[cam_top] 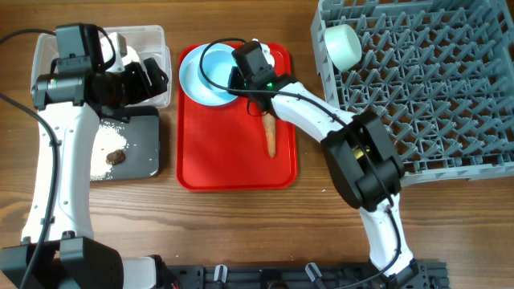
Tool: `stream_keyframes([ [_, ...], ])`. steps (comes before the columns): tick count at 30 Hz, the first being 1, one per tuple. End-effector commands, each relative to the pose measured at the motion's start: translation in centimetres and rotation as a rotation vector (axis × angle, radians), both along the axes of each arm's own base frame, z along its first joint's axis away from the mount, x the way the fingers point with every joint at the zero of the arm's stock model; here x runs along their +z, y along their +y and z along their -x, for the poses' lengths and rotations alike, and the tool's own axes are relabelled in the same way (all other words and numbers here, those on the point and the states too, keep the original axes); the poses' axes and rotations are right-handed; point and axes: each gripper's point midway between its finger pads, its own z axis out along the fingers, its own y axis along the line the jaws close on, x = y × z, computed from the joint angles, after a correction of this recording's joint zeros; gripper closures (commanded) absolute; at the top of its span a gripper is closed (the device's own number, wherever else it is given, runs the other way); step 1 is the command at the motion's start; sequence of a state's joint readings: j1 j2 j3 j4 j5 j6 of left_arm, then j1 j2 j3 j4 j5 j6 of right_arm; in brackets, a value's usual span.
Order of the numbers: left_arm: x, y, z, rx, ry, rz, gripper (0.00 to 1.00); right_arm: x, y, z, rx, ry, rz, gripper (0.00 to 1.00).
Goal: Sort waste into correct bins and load items into the dishwasher rack
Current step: 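Carry the light-blue bowl right and place it in the dish rack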
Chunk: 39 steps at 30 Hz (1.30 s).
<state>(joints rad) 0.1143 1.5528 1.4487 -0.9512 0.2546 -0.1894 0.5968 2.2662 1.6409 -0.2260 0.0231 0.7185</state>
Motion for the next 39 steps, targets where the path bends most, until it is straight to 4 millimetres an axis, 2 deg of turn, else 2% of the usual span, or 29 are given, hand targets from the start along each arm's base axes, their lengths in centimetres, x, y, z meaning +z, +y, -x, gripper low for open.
stream_keyframes([
  [1, 0.1, 0.2, -0.2, 0.005, -0.003, -0.006, 0.00, -1.5, 0.2, 0.3, 0.001, 0.035, -0.013, 0.88],
  [3, 0.1, 0.2, -0.2, 0.005, -0.003, -0.006, 0.00, -1.3, 0.3, 0.1, 0.001, 0.026, -0.017, 0.96],
  [8, 0.1, 0.2, -0.2, 0.005, -0.003, -0.006, 0.00, -0.3, 0.0, -0.6, -0.010, 0.001, -0.035, 0.96],
  [11, 0.1, 0.2, -0.2, 0.005, -0.003, -0.006, 0.00, 1.7, -0.7, -1.3, -0.024, -0.026, -0.051, 0.96],
  [14, 0.1, 0.2, -0.2, 0.005, -0.003, -0.006, 0.00, 6.3, -2.1, -2.3, -0.028, -0.097, -0.076, 0.96],
  [17, 0.1, 0.2, -0.2, 0.005, -0.003, -0.006, 0.00, 12.8, -4.3, -2.8, 0.009, -0.214, -0.069, 0.96],
  [19, 0.1, 0.2, -0.2, 0.005, -0.003, -0.006, 0.00, 16.8, -6.9, -2.6, 0.003, -0.278, -0.024, 0.96],
  [20, 0.1, 0.2, -0.2, 0.005, -0.003, -0.006, 0.00, 18.5, -8.9, -2.3, -0.037, -0.298, 0.016, 0.96],
  [22, 0.1, 0.2, -0.2, 0.005, -0.003, -0.006, 0.00, 21.7, -13.9, -1.4, -0.164, -0.323, 0.109, 0.96],
  [23, 0.1, 0.2, -0.2, 0.005, -0.003, -0.006, 0.00, 23.5, -17.5, -0.4, -0.250, -0.332, 0.185, 0.96],
  [24, 0.1, 0.2, -0.2, 0.005, -0.003, -0.006, 0.00, 24.6, -19.5, 0.3, -0.291, -0.342, 0.236, 0.96],
  [26, 0.1, 0.2, -0.2, 0.005, -0.003, -0.006, 0.00, 26.7, -24.2, 2.1, -0.364, -0.356, 0.386, 0.96],
  [27, 0.1, 0.2, -0.2, 0.005, -0.003, -0.006, 0.00, 27.9, -27.4, 3.8, -0.426, -0.349, 0.499, 0.96],
  [29, 0.1, 0.2, -0.2, 0.005, -0.003, -0.006, 0.00, 29.4, -32.5, 7.1, -0.546, -0.306, 0.699, 0.96],
  [30, 0.1, 0.2, -0.2, 0.005, -0.003, -0.006, 0.00, 29.7, -34.2, 8.4, -0.583, -0.278, 0.782, 0.96],
  [32, 0.1, 0.2, -0.2, 0.005, -0.003, -0.006, 0.00, 29.8, -36.3, 10.5, -0.590, -0.207, 0.955, 0.96],
  [34, 0.1, 0.2, -0.2, 0.005, -0.003, -0.006, 0.00, 28.9, -37.6, 11.9, -0.566, -0.112, 1.106, 0.96],
  [39, 0.1, 0.2, -0.2, 0.005, -0.003, -0.006, 0.00, 25.4, -37.3, 10.9, -0.377, 0.038, 1.257, 0.95],
])
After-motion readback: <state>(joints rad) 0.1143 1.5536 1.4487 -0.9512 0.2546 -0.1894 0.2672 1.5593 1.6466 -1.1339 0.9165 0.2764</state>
